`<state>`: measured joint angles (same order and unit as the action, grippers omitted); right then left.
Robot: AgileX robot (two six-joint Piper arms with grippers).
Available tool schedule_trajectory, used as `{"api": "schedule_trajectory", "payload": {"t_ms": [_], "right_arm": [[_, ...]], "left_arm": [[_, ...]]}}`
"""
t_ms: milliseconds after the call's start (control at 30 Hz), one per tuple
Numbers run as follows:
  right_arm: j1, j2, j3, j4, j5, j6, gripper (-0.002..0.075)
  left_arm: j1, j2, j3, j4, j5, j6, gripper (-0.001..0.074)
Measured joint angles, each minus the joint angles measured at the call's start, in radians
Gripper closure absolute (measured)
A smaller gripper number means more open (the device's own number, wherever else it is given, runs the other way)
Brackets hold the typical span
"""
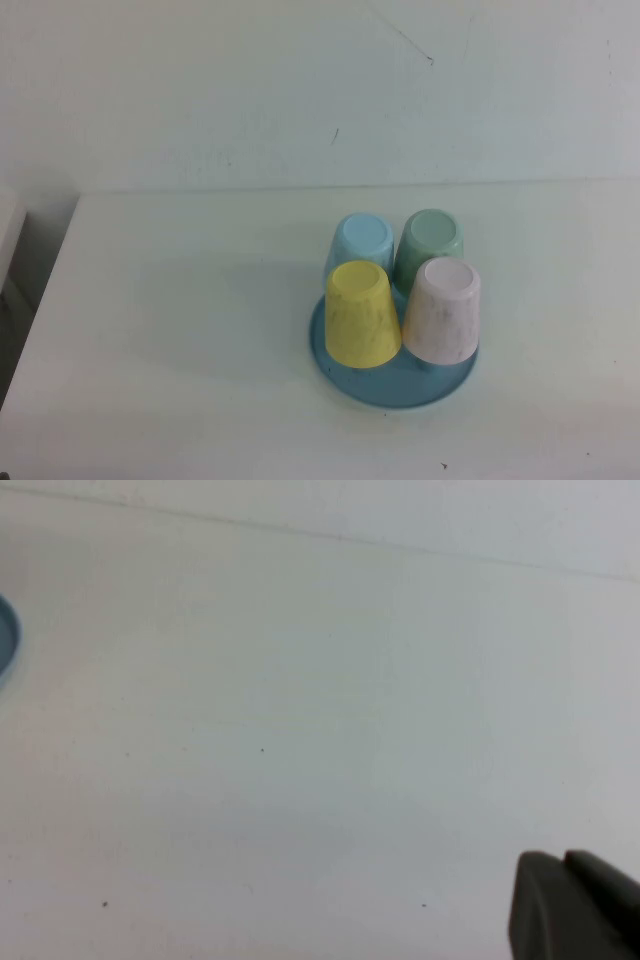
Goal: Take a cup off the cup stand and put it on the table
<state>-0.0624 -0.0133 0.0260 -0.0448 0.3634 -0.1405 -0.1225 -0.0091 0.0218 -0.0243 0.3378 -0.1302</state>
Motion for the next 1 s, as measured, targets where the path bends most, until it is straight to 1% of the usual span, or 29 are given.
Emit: {"api": "schedule_trajectory", "payload": {"t_ms": [1000], "right_arm": [[0.000, 0.000, 0.000, -0.025, -0.014, 0.000, 0.0729]], "left_arm": [[0.000, 0.000, 0.000, 0.000, 0.000, -0.002, 0.0738]]}}
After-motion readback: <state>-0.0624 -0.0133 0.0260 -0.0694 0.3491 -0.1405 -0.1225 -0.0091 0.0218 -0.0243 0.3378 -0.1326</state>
